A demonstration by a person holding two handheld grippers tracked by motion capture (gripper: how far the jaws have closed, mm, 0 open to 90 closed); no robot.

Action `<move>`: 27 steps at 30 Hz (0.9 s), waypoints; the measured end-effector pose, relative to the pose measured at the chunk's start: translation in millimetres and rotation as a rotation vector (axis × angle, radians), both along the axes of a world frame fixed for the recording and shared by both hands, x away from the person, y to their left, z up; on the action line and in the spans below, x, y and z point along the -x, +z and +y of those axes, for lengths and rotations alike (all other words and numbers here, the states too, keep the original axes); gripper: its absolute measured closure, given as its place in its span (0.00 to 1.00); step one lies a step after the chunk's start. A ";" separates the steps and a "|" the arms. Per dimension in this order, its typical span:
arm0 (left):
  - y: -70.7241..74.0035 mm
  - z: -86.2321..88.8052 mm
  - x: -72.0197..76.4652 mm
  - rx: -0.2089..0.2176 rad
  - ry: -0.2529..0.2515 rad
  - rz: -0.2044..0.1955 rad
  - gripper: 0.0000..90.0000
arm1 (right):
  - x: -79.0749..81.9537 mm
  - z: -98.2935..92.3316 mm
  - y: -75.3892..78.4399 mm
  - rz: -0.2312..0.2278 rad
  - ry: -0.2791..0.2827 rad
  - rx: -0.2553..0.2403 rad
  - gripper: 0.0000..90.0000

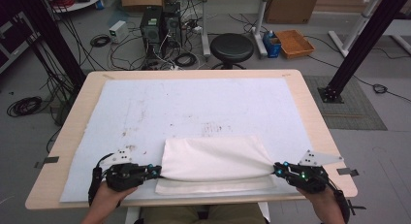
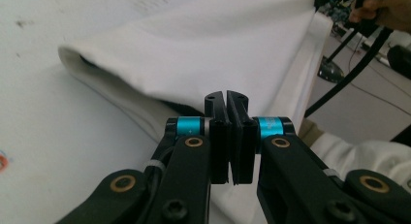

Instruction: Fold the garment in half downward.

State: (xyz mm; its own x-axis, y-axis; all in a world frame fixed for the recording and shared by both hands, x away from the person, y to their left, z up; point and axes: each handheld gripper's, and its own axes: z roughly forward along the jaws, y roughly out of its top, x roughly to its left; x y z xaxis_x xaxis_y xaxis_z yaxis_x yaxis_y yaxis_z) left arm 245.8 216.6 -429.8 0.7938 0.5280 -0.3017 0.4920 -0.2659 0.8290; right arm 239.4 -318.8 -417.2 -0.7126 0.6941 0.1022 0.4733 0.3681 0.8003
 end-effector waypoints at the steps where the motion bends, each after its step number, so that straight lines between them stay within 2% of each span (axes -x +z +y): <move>1: -2.1 1.1 1.7 -0.008 -0.004 0.009 0.97 | 3.8 -0.5 -1.9 0.011 0.003 0.007 0.93; 2: -2.1 1.1 1.7 -0.008 -0.004 0.009 0.97 | 7.3 -0.9 -3.5 0.018 0.008 0.019 0.93; 3: -6.0 3.4 4.3 -0.020 -0.014 0.031 0.97 | 9.9 -0.8 -5.5 0.024 0.012 0.030 0.93; 7: -12.7 3.0 5.9 -0.051 -0.043 0.067 0.97 | 12.9 1.3 -14.8 0.074 0.017 0.081 0.93; 9: -12.7 3.0 5.9 -0.051 -0.043 0.067 0.97 | 11.9 2.0 -17.0 0.085 0.021 0.089 0.93; 10: -13.3 0.7 3.8 -0.044 -0.056 0.074 0.88 | 8.6 2.4 -19.9 0.124 0.022 0.084 0.84; 12: -10.1 1.5 0.1 -0.027 -0.014 0.081 0.66 | 6.7 1.2 -18.5 0.122 -0.004 0.055 0.68; 13: -10.1 1.5 0.1 -0.027 -0.014 0.081 0.62 | 5.0 -0.5 -16.5 0.114 -0.013 0.027 0.60; 14: -3.9 4.9 -6.0 -0.034 0.050 0.042 0.58 | 2.5 -2.3 -12.7 0.097 -0.045 0.001 0.49; 16: 4.1 7.4 -16.7 -0.057 0.140 0.002 0.51 | -4.3 -3.6 -7.0 0.065 -0.096 -0.015 0.41; 19: 15.4 8.5 -39.1 -0.044 0.246 -0.033 0.49 | -24.1 -0.7 2.4 0.018 -0.153 -0.008 0.34; 20: 18.0 7.8 -48.8 -0.046 0.269 -0.037 0.48 | -32.9 1.6 5.0 0.008 -0.171 -0.009 0.34; 21: 18.0 7.8 -48.8 -0.046 0.269 -0.037 0.48 | -42.0 4.5 7.6 0.007 -0.186 -0.010 0.34; 22: 20.0 3.9 -68.2 -0.050 0.308 -0.029 0.48 | -51.8 8.0 9.7 0.005 -0.196 -0.013 0.34; 23: 19.2 -0.2 -77.5 -0.052 0.325 -0.015 0.48 | -62.6 11.7 10.8 -0.003 -0.202 -0.013 0.34; 25: 15.1 -10.2 -94.0 -0.080 0.339 -0.004 0.48 | -84.7 21.0 9.6 0.013 -0.204 -0.020 0.34; 27: 7.3 -21.2 -106.7 -0.101 0.319 0.026 0.48 | -105.6 32.2 2.2 0.048 -0.186 -0.009 0.37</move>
